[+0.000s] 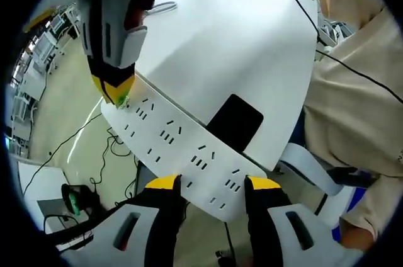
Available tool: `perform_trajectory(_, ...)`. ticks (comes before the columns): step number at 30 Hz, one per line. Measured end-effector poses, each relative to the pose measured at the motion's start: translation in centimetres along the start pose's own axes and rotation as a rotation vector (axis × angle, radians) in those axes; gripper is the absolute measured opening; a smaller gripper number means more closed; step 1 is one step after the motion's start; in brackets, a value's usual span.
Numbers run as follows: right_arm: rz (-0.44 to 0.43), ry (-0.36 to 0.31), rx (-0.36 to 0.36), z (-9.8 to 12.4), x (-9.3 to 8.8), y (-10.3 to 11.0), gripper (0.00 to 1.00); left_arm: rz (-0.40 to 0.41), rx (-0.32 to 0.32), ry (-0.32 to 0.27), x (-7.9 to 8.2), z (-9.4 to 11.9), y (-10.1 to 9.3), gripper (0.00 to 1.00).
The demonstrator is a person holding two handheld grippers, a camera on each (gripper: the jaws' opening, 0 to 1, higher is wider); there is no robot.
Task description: Pick up the power strip scattered on the table, fix it on the side mounting bracket of the table, and press the switch
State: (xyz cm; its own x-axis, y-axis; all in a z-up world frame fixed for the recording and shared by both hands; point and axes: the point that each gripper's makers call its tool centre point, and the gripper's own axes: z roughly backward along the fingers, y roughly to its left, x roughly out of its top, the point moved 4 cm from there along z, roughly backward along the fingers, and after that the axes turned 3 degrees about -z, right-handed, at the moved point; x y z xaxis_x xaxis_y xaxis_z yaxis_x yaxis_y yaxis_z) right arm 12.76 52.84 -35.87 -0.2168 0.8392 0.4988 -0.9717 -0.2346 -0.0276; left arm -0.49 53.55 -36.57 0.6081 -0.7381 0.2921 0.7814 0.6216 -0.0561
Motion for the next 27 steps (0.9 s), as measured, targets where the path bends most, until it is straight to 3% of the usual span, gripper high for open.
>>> perform_trajectory(9,-0.032,-0.121,0.02,1.6,1.0,0.1,0.0,0.001,0.0,-0.004,0.0,-0.1,-0.1,0.45)
perform_trajectory(22,-0.035,-0.232,-0.025,4.0,1.3,-0.5,0.01,0.0,0.0,0.012,0.1,-0.1,-0.4,0.45)
perform_trajectory(27,-0.016,-0.313,-0.053,5.5,1.3,-0.4,0.01,-0.006,-0.002,0.023,0.3,-0.1,-0.8,0.45)
